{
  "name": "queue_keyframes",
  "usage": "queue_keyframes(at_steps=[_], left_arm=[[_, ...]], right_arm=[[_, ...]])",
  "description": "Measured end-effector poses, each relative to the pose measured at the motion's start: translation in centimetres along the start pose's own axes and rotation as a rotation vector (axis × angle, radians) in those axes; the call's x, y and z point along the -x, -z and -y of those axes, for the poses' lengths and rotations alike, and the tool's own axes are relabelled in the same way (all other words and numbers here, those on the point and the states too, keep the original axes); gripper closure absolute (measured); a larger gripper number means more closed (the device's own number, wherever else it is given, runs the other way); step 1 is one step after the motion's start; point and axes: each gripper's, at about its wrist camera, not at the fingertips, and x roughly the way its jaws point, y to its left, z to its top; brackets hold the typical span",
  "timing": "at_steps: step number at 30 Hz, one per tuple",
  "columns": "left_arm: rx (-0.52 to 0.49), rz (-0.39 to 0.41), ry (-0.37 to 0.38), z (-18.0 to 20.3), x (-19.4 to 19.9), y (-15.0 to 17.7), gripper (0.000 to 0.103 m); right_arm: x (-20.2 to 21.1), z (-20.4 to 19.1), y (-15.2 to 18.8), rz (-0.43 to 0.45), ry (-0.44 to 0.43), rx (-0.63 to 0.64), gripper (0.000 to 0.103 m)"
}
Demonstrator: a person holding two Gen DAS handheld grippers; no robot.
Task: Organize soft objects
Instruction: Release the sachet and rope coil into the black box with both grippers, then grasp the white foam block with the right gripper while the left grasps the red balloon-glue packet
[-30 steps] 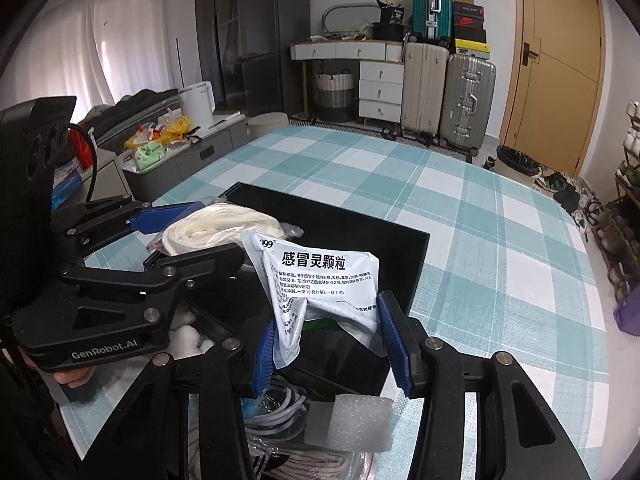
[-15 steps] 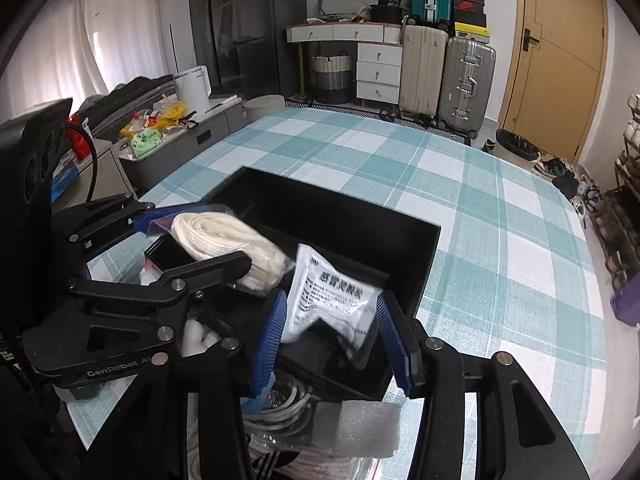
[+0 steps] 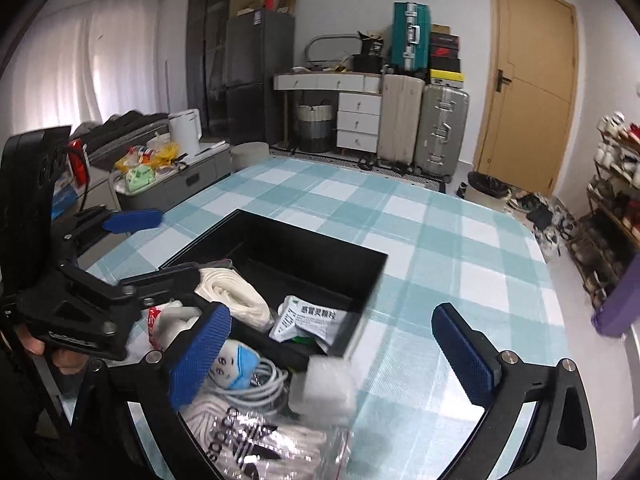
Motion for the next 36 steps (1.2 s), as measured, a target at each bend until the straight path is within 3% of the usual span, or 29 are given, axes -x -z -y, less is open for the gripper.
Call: queue_keyframes(at_steps=[13,21,28,33,36], left_arm=[[-0.006,-0.010,-0.050,-0.5,1.7,2.7,0.000],[0.020,-0.040,-0.047,-1.3,1.9,4.0,0.000],[-0.001,-0.066,-0.048,-1.3,1.8,4.9,0.000],[-0.034,-0.066,-0.093,-1.1,1.8,5.3,0.000],[-0.060,-0.074,-0.075,-1.0,1.7,5.4,0.000]], right_arm=[[3.3,1.0,3.4,0.002,0.005,-0.101,0.001],[3.3,0.8,4.5,-0.033,0.016,-0.121,0.001],[3.0,0.3,4.9,-0.052,-0.006,-0.115,0.001],[2.6,0.3,5.1,-0.063,-0.018,-0.121,0.001],[2.2,0.5,5.3,-0.074,-0.026,-0.135,0.001]])
